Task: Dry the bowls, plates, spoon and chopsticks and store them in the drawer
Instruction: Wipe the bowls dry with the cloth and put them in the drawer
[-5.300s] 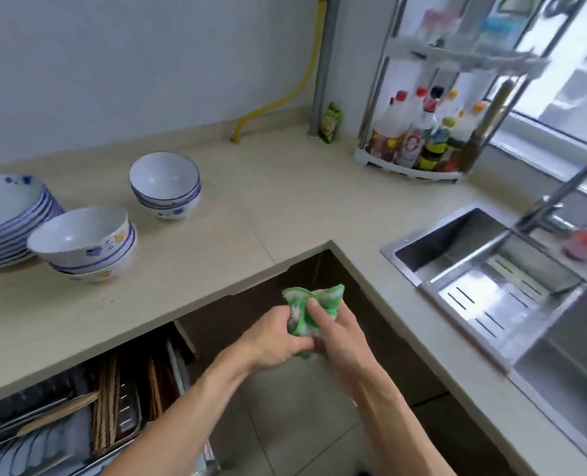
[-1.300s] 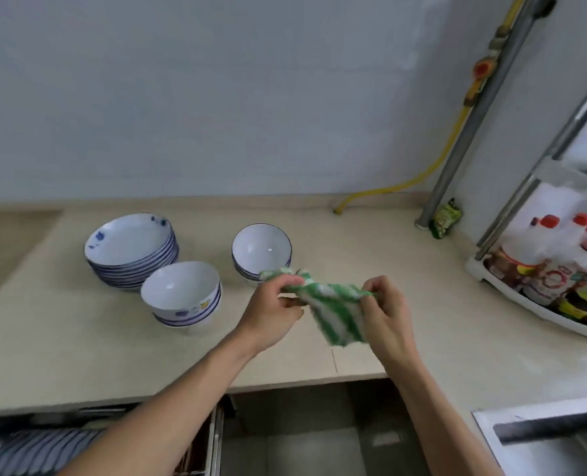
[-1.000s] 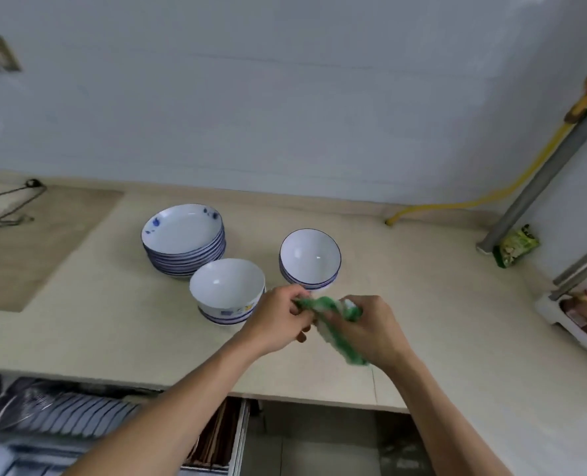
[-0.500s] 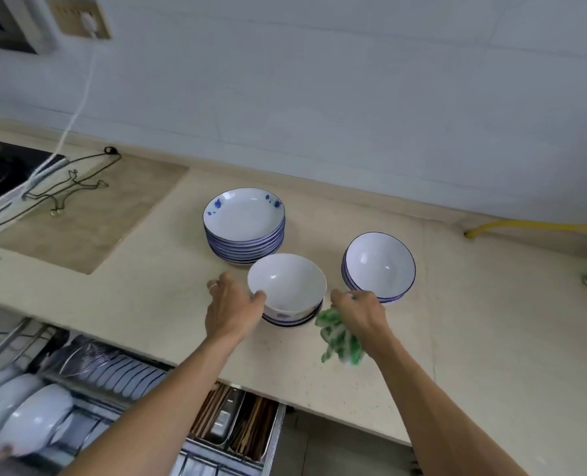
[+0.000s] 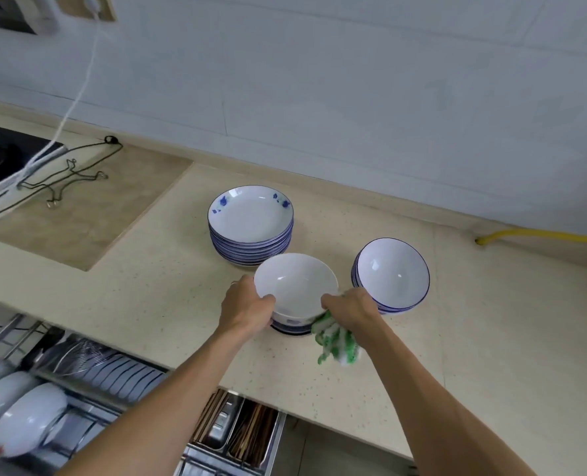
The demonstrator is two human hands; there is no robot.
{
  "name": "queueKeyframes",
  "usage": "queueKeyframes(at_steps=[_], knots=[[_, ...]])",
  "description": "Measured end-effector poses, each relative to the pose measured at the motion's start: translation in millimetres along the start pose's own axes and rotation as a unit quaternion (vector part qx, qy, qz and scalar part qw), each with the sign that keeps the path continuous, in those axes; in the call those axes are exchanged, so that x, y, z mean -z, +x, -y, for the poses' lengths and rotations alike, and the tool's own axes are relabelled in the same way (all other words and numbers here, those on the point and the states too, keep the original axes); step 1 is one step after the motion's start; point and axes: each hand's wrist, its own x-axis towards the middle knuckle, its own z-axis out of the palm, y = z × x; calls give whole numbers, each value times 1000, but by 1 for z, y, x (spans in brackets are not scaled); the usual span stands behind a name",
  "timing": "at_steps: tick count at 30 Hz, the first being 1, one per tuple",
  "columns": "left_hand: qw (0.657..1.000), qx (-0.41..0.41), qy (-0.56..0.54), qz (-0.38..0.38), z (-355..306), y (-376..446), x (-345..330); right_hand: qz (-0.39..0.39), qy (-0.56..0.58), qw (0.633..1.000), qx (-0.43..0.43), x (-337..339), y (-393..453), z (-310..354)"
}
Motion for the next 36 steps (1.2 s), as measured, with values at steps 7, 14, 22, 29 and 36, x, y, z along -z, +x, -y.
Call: queueKeyframes(at_steps=[7, 14, 22, 29, 36], knots=[[997, -46, -54, -12, -34, -28, 11, -29, 123, 992, 5, 34, -35, -6], [926, 74, -319, 188, -74, -75, -38, -57, 193, 979, -8, 82, -101, -66], [909, 24, -268, 318, -105, -174, -152, -144, 295, 942, -66, 137, -188, -198], [910, -22, -170, 378, -126, -296, -277, -234, 556, 790, -105, 186, -297, -357], [919, -113, -62, 374, -123, -409, -376, -341, 583, 733, -85, 217, -405, -482]])
